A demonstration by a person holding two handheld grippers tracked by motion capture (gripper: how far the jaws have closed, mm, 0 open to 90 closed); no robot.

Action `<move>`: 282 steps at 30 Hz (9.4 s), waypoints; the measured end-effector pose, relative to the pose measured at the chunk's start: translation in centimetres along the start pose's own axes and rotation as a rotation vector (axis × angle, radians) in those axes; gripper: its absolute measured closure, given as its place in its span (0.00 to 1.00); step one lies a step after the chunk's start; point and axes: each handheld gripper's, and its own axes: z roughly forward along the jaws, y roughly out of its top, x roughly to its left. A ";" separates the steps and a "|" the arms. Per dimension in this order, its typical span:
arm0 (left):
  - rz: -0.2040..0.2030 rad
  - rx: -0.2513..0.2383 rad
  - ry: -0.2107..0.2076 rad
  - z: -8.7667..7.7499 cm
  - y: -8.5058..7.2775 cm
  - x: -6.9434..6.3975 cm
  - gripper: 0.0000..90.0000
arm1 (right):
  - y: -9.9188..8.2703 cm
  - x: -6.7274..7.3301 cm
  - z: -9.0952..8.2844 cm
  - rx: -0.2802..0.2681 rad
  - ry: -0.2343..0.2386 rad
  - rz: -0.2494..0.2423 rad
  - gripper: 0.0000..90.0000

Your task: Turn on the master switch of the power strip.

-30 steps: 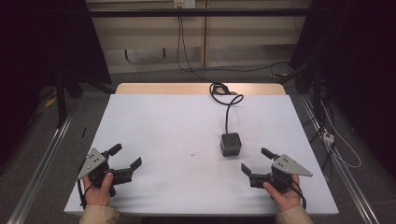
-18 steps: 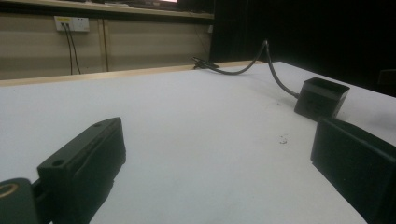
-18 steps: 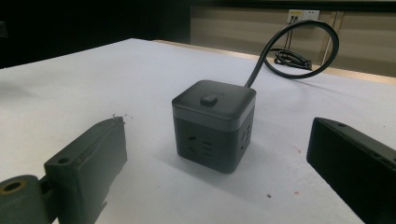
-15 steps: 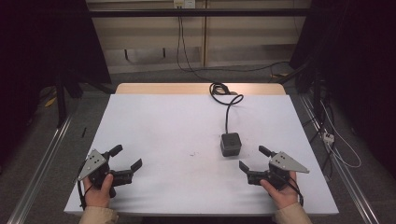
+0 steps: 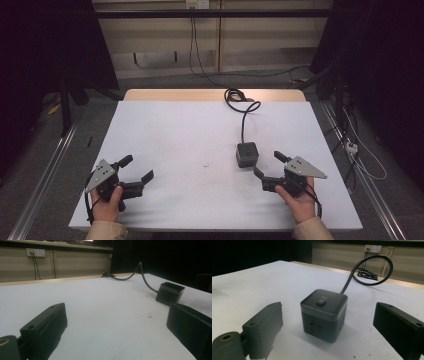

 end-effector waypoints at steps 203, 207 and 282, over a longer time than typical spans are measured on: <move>0.017 -0.001 -0.021 0.2 0.0 -0.4 0.03 | 3.6 -0.6 4.4 0.146 0.086 0.054 1.00; 0.017 -0.001 -0.021 0.2 0.0 -0.4 0.03 | 3.5 -0.6 4.5 0.148 0.088 0.062 1.00; 0.013 -0.003 -0.024 0.1 0.0 -0.4 0.03 | 2.5 -0.3 5.3 0.183 0.058 0.004 1.00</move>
